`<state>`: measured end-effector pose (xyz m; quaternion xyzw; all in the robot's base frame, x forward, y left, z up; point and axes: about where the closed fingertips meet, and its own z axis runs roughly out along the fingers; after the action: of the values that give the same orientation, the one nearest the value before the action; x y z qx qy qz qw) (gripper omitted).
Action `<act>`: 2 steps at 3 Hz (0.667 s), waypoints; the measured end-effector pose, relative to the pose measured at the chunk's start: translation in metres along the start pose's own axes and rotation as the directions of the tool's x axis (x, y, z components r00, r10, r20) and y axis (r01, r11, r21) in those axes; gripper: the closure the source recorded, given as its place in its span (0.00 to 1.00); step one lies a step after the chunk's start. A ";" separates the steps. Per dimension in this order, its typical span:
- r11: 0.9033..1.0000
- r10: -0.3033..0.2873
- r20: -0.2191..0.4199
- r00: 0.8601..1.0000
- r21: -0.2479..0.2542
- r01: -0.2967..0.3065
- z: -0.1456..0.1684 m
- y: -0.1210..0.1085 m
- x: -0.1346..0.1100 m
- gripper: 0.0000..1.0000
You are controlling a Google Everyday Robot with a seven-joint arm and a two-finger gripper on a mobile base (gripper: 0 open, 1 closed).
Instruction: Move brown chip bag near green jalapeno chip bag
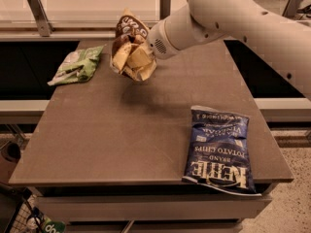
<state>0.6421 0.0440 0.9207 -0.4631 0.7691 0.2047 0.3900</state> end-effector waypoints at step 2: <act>0.998 -0.028 0.026 0.999 -0.046 0.030 0.037 -0.005 -0.024 1.00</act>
Offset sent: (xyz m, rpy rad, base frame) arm 0.0418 0.0504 -0.0034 0.0283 -0.0219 0.0801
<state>0.6684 0.0803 0.9171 -0.4807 0.7524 0.2226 0.3916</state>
